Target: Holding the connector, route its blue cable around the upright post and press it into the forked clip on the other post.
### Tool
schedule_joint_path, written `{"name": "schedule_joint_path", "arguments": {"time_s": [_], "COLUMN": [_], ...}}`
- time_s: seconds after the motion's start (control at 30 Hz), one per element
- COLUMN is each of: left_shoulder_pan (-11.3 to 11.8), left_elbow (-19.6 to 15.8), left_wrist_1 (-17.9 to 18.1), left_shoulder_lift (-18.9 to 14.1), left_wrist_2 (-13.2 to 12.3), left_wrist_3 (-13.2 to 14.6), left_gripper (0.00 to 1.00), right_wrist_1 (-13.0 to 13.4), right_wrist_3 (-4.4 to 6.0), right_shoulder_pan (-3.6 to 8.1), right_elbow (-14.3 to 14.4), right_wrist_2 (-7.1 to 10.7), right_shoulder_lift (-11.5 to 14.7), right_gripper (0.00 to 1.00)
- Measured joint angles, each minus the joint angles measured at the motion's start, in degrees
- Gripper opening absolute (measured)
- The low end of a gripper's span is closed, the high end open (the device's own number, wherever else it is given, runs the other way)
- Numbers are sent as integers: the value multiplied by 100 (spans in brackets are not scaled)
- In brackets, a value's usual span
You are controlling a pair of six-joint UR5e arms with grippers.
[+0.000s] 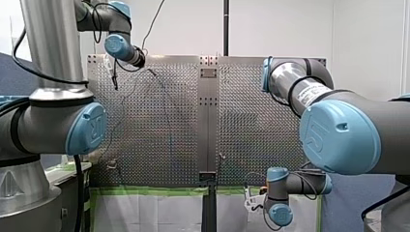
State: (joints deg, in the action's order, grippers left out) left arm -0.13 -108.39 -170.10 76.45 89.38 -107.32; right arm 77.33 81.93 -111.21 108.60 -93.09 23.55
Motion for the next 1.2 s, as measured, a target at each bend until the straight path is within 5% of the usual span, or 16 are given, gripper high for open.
{"name": "schedule_joint_path", "arguments": {"time_s": [0.7,1.2], "left_shoulder_pan": [-64,-161], "left_elbow": [739,726], "left_wrist_1": [-932,-1613], "left_shoulder_lift": [288,278], "left_wrist_2": [-84,47], "left_wrist_3": [803,880], "left_gripper": [100,100], "right_wrist_1": [-41,-42], "right_wrist_3": [0,0], "right_shoulder_pan": [-1,-1], "right_elbow": [-23,-23], "right_wrist_2": [0,11], "right_shoulder_lift": [0,0], "right_gripper": [0,0]}}
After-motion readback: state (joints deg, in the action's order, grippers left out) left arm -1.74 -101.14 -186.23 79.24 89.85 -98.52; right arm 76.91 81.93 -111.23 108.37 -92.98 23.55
